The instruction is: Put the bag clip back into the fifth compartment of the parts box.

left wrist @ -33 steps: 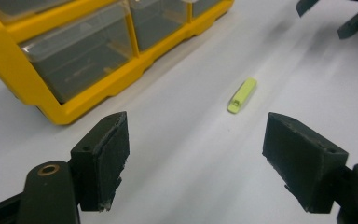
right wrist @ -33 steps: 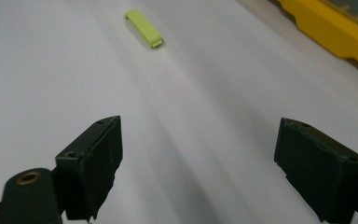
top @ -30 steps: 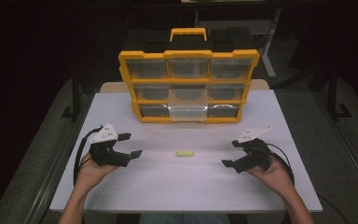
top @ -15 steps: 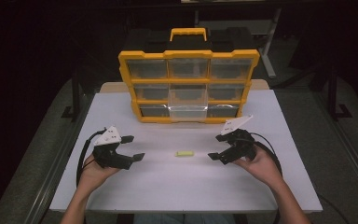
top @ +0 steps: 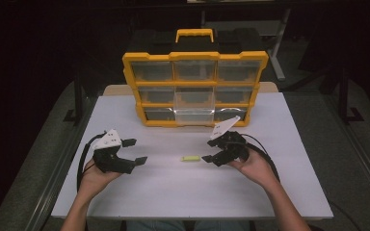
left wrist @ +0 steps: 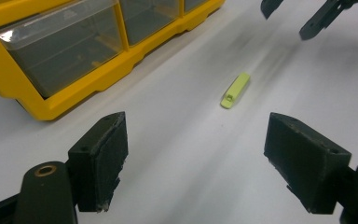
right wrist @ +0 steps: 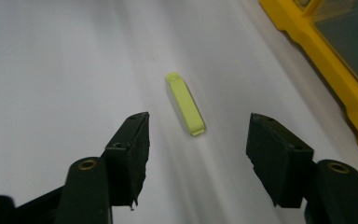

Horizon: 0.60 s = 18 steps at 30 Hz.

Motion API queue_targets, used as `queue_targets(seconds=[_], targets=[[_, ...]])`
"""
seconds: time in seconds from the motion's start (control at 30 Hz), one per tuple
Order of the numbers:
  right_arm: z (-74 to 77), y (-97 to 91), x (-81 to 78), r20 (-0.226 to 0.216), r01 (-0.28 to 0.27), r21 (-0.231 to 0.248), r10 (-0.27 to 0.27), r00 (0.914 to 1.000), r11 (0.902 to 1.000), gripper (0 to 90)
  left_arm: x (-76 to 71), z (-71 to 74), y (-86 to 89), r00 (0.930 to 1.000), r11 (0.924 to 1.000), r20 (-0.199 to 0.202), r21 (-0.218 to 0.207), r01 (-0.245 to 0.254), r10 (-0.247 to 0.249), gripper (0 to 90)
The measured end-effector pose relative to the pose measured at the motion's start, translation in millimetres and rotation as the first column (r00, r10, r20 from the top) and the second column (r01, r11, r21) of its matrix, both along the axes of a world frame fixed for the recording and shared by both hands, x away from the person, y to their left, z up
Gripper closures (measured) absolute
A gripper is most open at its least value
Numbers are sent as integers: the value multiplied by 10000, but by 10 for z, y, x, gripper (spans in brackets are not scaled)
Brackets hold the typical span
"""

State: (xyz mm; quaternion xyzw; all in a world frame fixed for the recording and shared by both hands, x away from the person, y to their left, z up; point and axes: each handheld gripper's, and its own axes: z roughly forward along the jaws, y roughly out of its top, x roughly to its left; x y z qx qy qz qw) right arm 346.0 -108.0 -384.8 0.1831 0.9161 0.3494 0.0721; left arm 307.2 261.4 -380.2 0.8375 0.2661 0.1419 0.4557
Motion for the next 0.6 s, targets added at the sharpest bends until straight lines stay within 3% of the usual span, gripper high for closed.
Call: queue_targets(seconds=[0.23, 0.57, 0.6], targets=[[-102, 187, 65, -34, -476, -223, 475, 9989, 9986, 447, -2, -17, 13, 10000, 10000, -71, 0, 53, -53, 211], [-271, 486, 137, -229, -928, -962, 910, 9956, 9910, 477, -6, -15, 9, 9999, 9999, -74, -24, 155, -155, 209], [-296, 506, 164, -10, -1058, -1124, 1064, 9943, 9880, 472, -8, -15, 11, 9998, 9999, -77, 9, 166, -166, 209]])
